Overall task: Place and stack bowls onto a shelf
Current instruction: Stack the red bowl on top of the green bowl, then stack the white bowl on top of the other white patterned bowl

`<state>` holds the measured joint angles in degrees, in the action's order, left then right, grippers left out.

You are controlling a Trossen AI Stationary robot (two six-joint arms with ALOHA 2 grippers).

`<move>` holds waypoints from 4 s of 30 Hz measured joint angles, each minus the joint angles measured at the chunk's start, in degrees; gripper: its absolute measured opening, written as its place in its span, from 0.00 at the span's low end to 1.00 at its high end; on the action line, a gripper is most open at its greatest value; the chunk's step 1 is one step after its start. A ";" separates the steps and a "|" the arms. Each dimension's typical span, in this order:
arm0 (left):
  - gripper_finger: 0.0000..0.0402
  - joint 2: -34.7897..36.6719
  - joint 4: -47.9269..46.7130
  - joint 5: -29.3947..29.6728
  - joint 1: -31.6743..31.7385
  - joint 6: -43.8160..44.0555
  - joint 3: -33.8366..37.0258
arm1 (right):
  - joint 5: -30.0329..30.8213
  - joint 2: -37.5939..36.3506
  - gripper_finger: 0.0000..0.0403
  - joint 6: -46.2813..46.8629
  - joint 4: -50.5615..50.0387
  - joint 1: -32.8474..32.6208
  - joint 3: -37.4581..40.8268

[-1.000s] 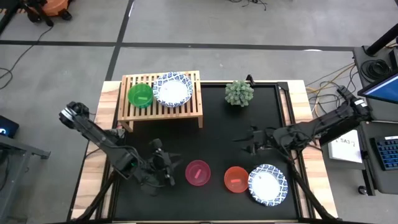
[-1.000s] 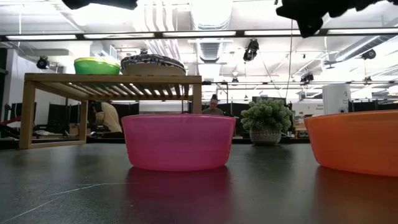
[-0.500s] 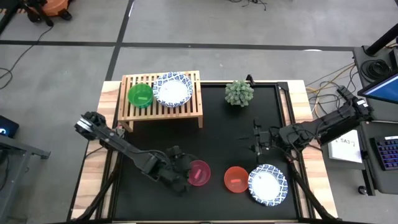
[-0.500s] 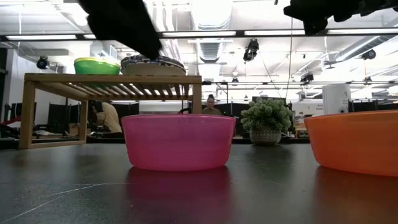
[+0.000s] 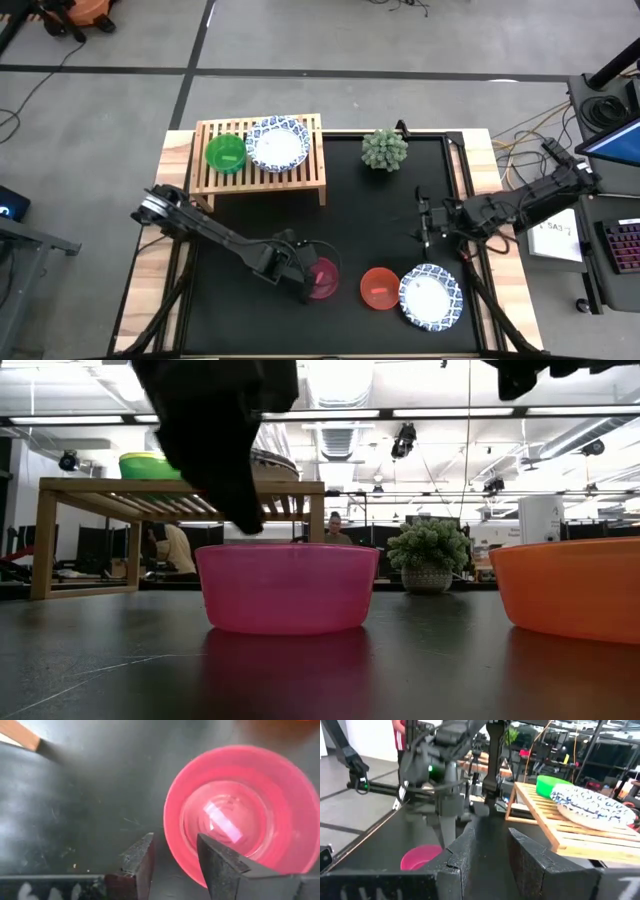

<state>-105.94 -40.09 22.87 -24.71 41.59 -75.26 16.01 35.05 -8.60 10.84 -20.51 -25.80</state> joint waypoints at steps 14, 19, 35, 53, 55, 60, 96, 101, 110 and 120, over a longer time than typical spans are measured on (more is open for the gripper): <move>0.29 -0.54 9.19 -2.05 1.22 5.20 4.91 | -0.02 -5.79 0.26 -0.44 -6.59 0.00 0.07; 0.17 -0.54 9.24 -2.03 1.20 8.23 4.91 | 0.00 -5.79 0.26 -1.73 -6.96 0.00 0.07; 0.00 0.10 7.27 -6.08 -0.80 8.83 1.76 | 0.04 -6.56 0.26 -3.44 -7.13 0.02 0.09; 0.00 5.15 -48.66 19.87 2.85 -2.91 -43.07 | 0.05 -6.54 0.26 -2.99 -7.42 0.02 0.09; 0.00 6.84 -47.01 21.73 4.71 -6.13 -45.46 | 0.04 -6.54 0.26 -2.96 -7.42 0.02 0.11; 0.00 10.16 -49.68 25.48 9.02 -6.87 -48.79 | 0.05 -6.56 0.26 -2.51 -7.61 0.03 0.13; 0.00 42.10 -49.71 19.37 41.88 8.49 -11.06 | 0.07 -6.54 0.26 -2.78 -7.50 0.04 0.13; 0.00 41.97 -49.71 20.63 42.16 8.48 -11.06 | 0.07 -6.54 0.26 -2.54 -7.50 0.04 0.13; 0.00 41.76 -49.71 20.82 42.23 8.51 -11.06 | 0.07 -6.54 0.26 -2.54 -7.53 0.04 0.13; 0.09 40.56 -49.29 21.70 42.23 8.65 -11.06 | 0.07 -6.49 0.26 -2.54 -7.57 0.04 0.13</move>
<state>-65.37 -89.38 44.58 17.52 50.24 -86.32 16.08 28.56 -11.14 3.26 -20.47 -25.67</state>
